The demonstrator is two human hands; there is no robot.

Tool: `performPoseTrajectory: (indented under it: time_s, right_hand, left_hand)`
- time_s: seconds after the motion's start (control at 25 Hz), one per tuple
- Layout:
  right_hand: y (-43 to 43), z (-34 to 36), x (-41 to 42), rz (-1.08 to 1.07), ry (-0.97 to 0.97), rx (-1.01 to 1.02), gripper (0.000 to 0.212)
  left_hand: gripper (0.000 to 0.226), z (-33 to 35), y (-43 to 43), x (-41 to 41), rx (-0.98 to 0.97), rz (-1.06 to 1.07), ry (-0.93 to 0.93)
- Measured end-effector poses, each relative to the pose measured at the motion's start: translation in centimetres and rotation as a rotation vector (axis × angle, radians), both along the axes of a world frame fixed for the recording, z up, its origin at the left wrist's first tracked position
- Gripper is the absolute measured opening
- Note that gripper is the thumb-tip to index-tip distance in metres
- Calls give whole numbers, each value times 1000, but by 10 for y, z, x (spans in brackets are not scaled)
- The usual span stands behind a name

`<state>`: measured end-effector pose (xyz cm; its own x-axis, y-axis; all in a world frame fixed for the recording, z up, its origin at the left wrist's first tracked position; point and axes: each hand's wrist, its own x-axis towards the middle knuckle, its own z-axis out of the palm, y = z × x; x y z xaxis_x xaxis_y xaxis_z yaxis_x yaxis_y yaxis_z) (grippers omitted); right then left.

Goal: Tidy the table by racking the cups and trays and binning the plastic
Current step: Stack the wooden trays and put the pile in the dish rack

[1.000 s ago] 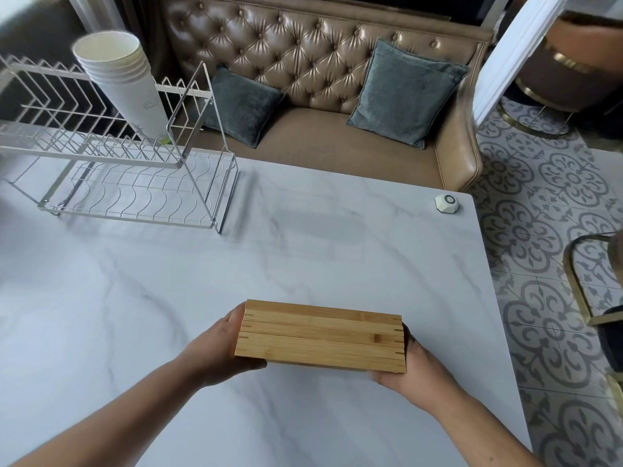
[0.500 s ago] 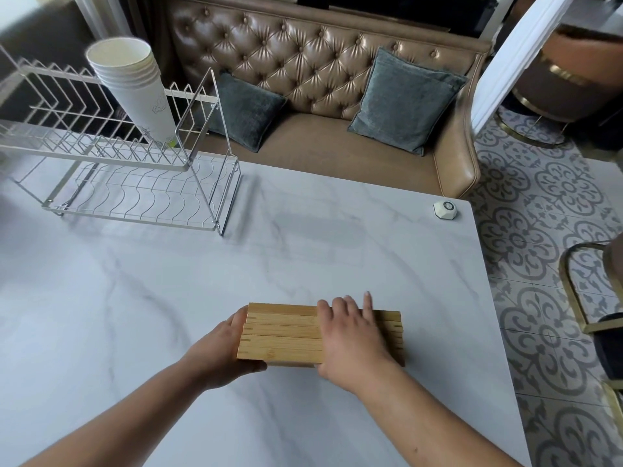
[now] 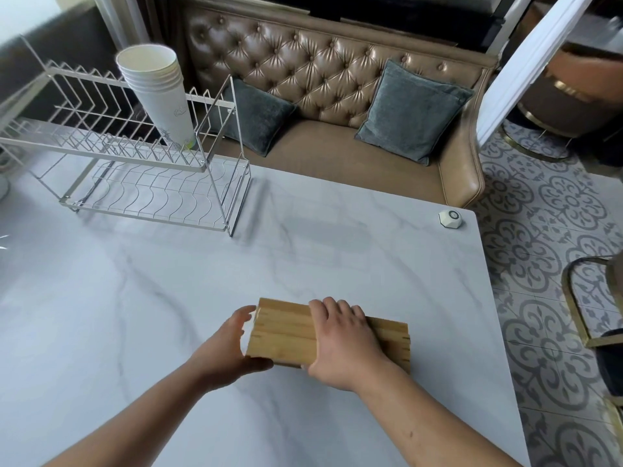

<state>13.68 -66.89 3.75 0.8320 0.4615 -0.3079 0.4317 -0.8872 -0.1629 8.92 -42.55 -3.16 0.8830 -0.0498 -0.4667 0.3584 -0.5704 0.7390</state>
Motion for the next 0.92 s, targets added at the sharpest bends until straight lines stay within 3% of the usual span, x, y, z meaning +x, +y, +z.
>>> performPoseTrajectory:
  time_s: [0.08,0.2,0.28,0.36,0.44,0.52,0.64,0.72,0.92]
  right_hand:
    - [-8,14,0,-201,68,150,92]
    - [-23,36,3,-532,304,578,87]
    - [-31,42,7,-529,498,891,70]
    - [-33,48,7,-428,599,1065,53]
    - [-38,48,5,-418,611,1101,56]
    - [-49,42,5,-445,562,996,75]
    - [-62,37,2,-410,458,761,80]
    - [-66,33,-1,-439,441,716,77]
    - [-66,22,-10,-455,380,712,82]
  left_hand:
    - [109,16,4,-4,-179,194,64]
    - [75,46,-2,0,-569,156,77]
    - [61,68,-16,7,-739,32,81]
    - [57,86,-27,18,-805,-16,75]
    - [56,97,-31,28,-781,-60,15]
    - [66,97,-31,32,-696,-97,-47]
    - [92,86,-32,29,-411,-98,-156]
    - [100,78,-35,23,-223,-107,-218]
    - [82,65,-40,19,-14,-157,-224]
